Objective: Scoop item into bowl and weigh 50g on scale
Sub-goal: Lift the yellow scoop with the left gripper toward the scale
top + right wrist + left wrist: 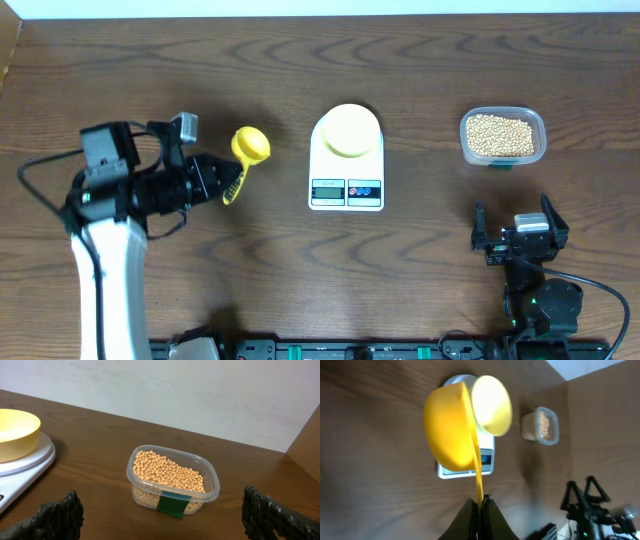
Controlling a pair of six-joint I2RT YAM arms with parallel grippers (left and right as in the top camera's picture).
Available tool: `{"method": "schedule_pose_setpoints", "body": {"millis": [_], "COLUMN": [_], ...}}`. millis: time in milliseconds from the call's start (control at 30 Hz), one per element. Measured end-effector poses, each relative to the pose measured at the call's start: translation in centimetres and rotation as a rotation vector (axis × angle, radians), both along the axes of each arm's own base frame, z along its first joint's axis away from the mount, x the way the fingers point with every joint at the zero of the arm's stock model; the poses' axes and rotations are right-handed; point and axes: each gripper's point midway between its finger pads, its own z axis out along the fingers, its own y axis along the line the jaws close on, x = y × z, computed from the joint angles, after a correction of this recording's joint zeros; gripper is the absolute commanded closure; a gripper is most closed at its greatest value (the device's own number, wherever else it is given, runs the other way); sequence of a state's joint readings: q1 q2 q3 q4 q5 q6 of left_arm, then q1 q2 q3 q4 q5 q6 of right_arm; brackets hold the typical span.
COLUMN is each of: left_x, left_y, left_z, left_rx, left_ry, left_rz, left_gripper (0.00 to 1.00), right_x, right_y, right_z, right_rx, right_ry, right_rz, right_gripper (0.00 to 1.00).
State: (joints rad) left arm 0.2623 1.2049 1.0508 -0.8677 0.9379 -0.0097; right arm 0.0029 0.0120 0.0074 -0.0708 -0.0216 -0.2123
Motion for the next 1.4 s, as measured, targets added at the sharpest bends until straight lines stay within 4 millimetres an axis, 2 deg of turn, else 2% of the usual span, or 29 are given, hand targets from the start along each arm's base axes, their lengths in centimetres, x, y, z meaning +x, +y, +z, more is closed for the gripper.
{"method": "schedule_pose_setpoints", "body": {"millis": [167,300,567,667,733,800,867,1133,1400], "left_x": [-3.0,-4.4,-5.2,-5.3,-5.3,-5.2,-5.1,-4.6,-3.1], "left_y": [-1.6,-2.4,-3.4,-3.7,-4.0,-4.4,-4.6,-5.2,-5.5], "left_z": [2.4,3.6,4.4,4.5,4.7,5.2,5.5,7.2,9.8], "left_rx": [0.002,0.008,-0.002,-0.009,-0.021,-0.038,-0.057,-0.125,-0.187], "left_ry": [-0.043,-0.085,-0.099,-0.098,-0.113,-0.132,-0.138,-0.182,-0.275], "left_rz": [-0.024,-0.041,-0.061,-0.068,-0.084,-0.101,-0.106,-0.119,-0.116], "left_gripper": [0.93,0.93,0.93,0.93,0.93,0.93,0.93,0.93,0.93], "right_x": [0.0,0.0,-1.1,-1.9,-2.7,-3.5,-3.9,-4.0,-1.2], "right_y": [0.0,0.2,5.8,7.1,7.6,7.9,8.1,8.4,10.0], "right_z": [0.0,0.6,2.0,5.0,7.8,9.8,10.8,14.2,15.2], "right_rx": [0.000,0.006,0.201,0.286,0.317,0.336,0.358,0.437,0.542], "right_ry": [0.000,-0.023,-0.046,-0.136,-0.238,-0.305,-0.310,-0.061,0.232], "right_rz": [0.000,0.012,0.336,0.437,0.488,0.527,0.544,0.518,0.561], "right_gripper": [0.01,0.01,0.01,0.01,0.01,0.01,0.01,0.01,0.01]}}
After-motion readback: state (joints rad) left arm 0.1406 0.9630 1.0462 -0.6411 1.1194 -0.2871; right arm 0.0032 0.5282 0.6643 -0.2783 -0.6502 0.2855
